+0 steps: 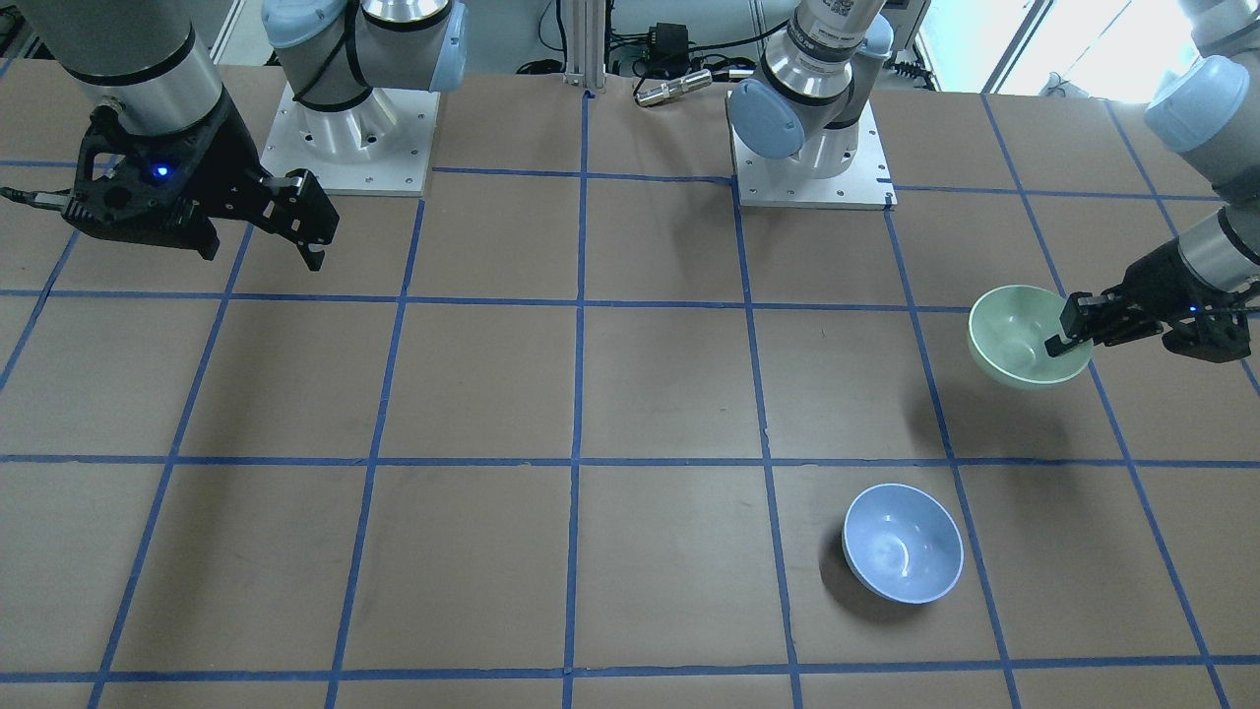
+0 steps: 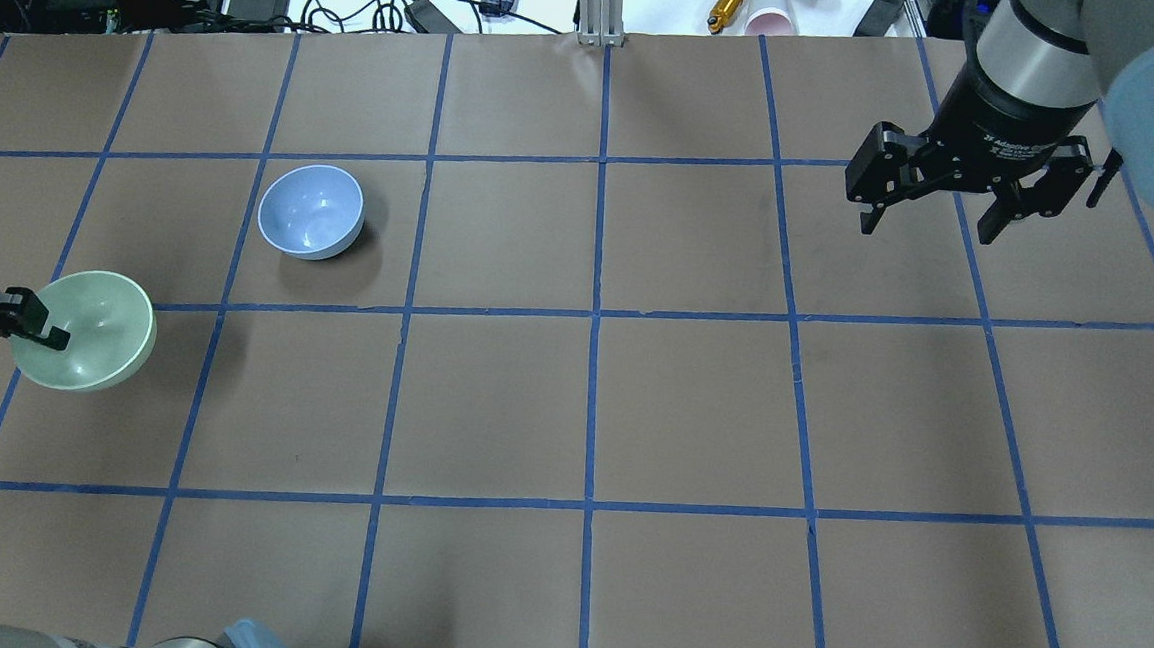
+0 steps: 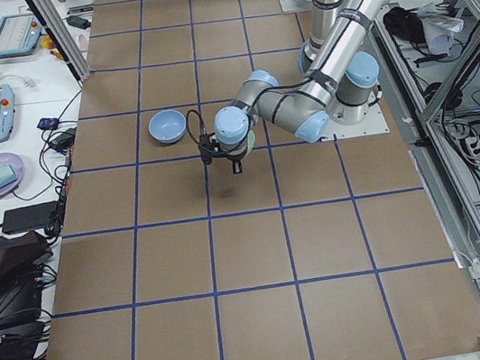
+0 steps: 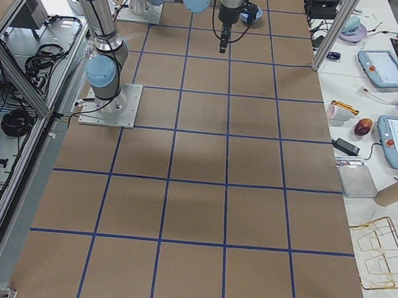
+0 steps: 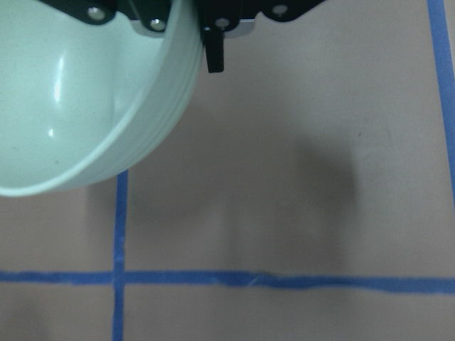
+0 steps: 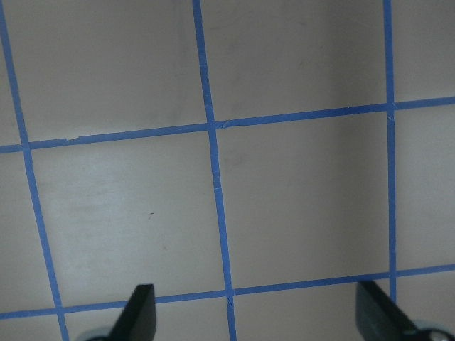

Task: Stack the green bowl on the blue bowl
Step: 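Lift the green bowl and carry it over the light blue bowl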

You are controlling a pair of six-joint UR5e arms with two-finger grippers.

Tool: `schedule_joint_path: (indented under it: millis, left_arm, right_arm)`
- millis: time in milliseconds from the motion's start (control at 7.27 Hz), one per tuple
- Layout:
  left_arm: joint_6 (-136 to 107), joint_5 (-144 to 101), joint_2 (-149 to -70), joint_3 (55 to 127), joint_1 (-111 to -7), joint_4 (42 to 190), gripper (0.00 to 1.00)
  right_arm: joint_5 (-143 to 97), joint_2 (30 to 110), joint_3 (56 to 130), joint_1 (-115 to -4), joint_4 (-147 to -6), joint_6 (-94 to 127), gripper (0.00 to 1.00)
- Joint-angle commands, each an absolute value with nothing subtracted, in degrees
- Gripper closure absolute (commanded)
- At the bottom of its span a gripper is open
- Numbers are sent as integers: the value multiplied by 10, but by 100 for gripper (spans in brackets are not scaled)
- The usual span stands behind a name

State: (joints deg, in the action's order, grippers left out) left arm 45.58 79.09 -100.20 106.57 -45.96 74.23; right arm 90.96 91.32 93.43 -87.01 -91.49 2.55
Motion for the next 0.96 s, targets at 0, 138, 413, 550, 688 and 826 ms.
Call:
schedule_joint_path:
  millis: [0,138,413,550,688,826]
  left_arm:
    - [356,772,-1016,987,-543,770,100]
    - [328,743,-1024,952,-554,813,100]
    - [316,709,-1055,928,-563,811,100]
    - [296,696,-1076,912,-583,800,100]
    - [268,693,-1104,894,-608,774,100]
    - [254,674,-1124,883,-619,769,100]
  right_arm:
    - [910,913,934,-870,-915,25,0]
    - [910,913,934,-870,-915,25,0]
    - [910,913,934,-870,-915,25,0]
    - [910,913,934,-870,-915,25,0]
    - [910,913,934,-870,-915,25,0]
    - [909,913,934,-870,-915,25,0]
